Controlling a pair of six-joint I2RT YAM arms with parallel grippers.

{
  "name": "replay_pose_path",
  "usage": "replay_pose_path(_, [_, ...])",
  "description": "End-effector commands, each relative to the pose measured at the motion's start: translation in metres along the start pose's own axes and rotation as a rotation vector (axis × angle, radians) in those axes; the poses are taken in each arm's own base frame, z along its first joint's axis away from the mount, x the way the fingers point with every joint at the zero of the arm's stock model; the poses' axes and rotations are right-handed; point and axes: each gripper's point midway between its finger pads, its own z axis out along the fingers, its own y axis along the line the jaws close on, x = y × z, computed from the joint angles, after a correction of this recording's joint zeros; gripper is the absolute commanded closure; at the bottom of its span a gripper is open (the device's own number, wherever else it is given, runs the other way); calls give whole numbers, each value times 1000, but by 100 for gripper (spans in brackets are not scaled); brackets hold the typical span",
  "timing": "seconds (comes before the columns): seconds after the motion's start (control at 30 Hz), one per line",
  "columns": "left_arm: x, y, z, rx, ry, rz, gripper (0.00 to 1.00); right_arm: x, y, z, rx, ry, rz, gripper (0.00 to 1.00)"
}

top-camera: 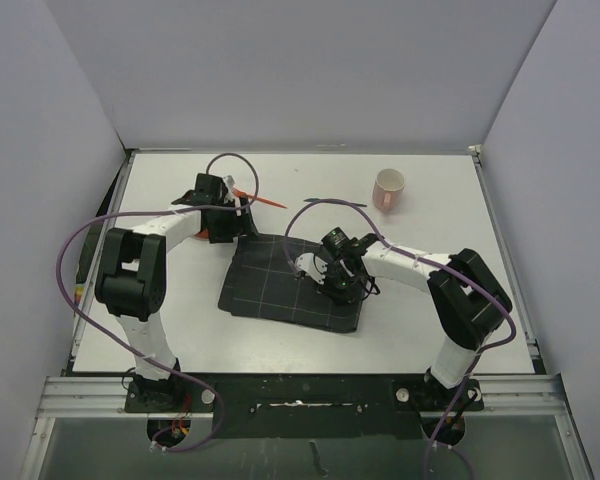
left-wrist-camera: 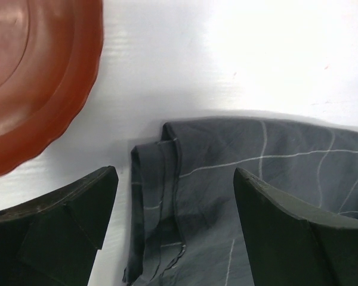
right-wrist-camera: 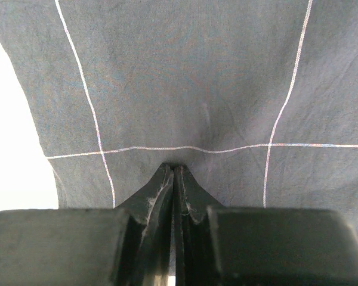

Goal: Set the dinner table for one person
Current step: Flatten out the napkin at the center of the board.

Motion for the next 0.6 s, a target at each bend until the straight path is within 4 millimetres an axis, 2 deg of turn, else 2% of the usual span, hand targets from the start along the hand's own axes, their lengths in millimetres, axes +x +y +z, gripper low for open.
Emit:
replay_pose_path(0.0, [-38,-30,-1,111,-81,5,25,-4,5,9,-31,-13,-10,100])
replay_pose_path(0.13, [-43,-37,0,140,-78,7,31,-4,6,7,-29,-20,-15,100])
replay_pose_path(0.3, [-35,-40,3,159,-37,-7,35,-4,7,7,-36,-17,-18,100])
replay_pose_path(0.37, [-32,-35,3,128,-14,-5,36,-5,6,7,-36,-19,-18,100])
replay_pose_path(0.57, [-16,-3,-10,-59,42,-41,34,-3,6,9,-41,-11,-21,100])
